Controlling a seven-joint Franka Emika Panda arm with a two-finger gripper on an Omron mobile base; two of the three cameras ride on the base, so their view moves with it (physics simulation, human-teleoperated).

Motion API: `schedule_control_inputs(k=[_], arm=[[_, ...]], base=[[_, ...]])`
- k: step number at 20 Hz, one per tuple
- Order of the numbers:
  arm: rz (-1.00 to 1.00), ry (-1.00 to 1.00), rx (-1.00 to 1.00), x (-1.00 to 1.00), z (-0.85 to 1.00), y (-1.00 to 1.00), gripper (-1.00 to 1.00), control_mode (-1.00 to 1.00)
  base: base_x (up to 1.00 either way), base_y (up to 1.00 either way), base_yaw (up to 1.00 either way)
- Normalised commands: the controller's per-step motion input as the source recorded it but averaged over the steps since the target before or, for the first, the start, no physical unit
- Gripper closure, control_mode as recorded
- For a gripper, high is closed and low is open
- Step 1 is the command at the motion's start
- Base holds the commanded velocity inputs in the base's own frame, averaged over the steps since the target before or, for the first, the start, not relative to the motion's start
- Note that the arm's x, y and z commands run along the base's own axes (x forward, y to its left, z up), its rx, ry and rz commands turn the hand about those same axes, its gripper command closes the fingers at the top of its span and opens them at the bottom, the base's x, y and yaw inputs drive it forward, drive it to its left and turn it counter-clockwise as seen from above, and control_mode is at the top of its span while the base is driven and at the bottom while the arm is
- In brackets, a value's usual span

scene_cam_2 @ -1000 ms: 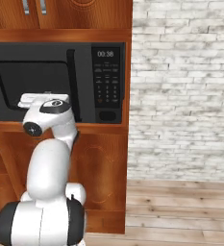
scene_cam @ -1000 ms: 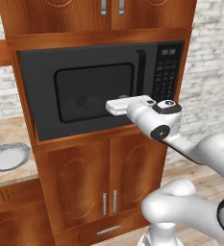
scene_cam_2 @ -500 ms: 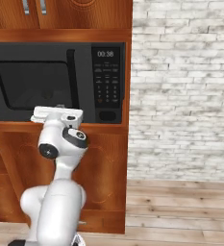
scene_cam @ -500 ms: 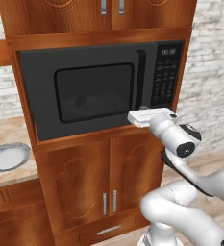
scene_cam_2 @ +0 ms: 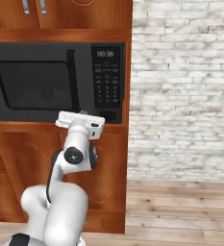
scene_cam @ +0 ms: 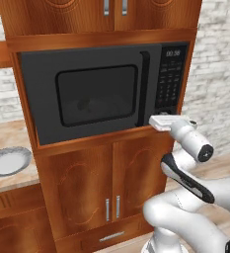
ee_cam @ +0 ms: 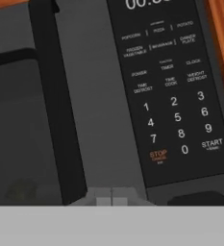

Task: Pick the broccoli from the counter and place it in the microwave. Then turn on the microwave.

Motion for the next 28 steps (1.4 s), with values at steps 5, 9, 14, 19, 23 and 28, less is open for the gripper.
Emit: schedule_control_inputs(k=[5, 9, 14, 19, 23, 28], arm=[[0.0, 0.12, 0.0, 0.15, 0.43, -0.73, 1.0, -1.0], [0.0, 0.09, 0.0, 0.11, 0.39, -0.59, 1.0, -1.0], [0.02, 0.03, 0.0, 0.08, 0.12, -0.41, 1.0, -1.0], [0.0, 0.0, -0.01, 0.0, 0.0, -0.2, 1.0, -1.0], [0.0, 0.0, -0.02, 0.03, 0.0, -0.03, 1.0, -1.0], [0.0, 0.0, -0.03, 0.13, -0.05, 0.0, 1.0, -1.0]], base=[[0.0, 0.0, 0.0], [0.0, 0.0, 0.0], [0.0, 0.0, 0.0], [0.0, 0.0, 0.0], [0.0, 0.0, 0.0], [0.0, 0.0, 0.0]])
